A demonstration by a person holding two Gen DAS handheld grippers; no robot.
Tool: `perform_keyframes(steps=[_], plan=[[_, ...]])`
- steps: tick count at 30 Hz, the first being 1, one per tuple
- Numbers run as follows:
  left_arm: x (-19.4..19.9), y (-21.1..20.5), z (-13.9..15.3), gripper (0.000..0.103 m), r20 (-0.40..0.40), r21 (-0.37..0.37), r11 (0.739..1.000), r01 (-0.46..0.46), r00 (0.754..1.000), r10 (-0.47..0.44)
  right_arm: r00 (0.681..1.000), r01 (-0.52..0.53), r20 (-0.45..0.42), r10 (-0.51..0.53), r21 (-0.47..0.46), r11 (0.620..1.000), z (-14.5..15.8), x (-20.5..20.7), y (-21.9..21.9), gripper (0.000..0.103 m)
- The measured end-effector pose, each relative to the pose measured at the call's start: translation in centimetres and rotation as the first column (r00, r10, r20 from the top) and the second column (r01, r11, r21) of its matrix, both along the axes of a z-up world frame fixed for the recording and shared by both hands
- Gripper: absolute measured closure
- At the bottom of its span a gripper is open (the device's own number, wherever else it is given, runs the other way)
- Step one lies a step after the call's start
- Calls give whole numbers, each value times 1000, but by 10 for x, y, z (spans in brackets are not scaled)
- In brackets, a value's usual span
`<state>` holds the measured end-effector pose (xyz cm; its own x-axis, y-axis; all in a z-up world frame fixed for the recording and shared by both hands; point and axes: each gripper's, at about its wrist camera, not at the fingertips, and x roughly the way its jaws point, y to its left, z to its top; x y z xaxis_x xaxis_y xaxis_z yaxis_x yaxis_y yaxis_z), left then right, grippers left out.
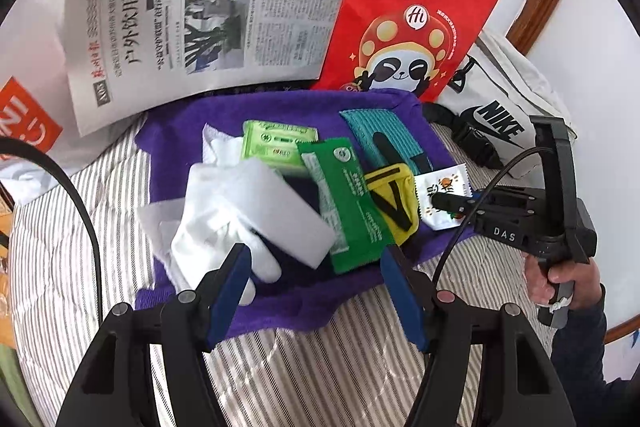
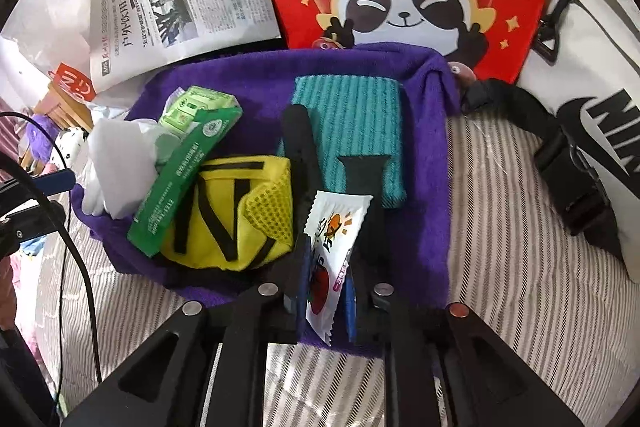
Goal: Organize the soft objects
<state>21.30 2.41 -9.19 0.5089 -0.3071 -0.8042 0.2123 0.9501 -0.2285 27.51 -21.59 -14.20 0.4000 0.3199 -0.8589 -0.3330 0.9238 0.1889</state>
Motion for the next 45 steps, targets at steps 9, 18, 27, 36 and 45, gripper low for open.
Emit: perform_keyframes(steps=[9,18,27,36,45], plan=[[-11,-5,-4,35,-14,5,1000,13,1000,-13,998,64,22,-64,-44,997,6,-7,-11,61],[-12,-12,-8,29,-19,-27,1000,12,1000,-13,990,136,32,-136,-7,991,33,-15,-17,36],[-22,-21,-6,19,-3,-34,999,-3,1000,3,993,102,68,-99,-37,994,52,-47,8,29],[-44,-13,-15,16,-54,-72,996,-49,998,45,995,94,43,-90,-105,990,36,-66,27,29],[-67,-14,-25,15,-68,-39,995,-90,994,87,991,135,38,-131,-145,980,27,-80,28,29]])
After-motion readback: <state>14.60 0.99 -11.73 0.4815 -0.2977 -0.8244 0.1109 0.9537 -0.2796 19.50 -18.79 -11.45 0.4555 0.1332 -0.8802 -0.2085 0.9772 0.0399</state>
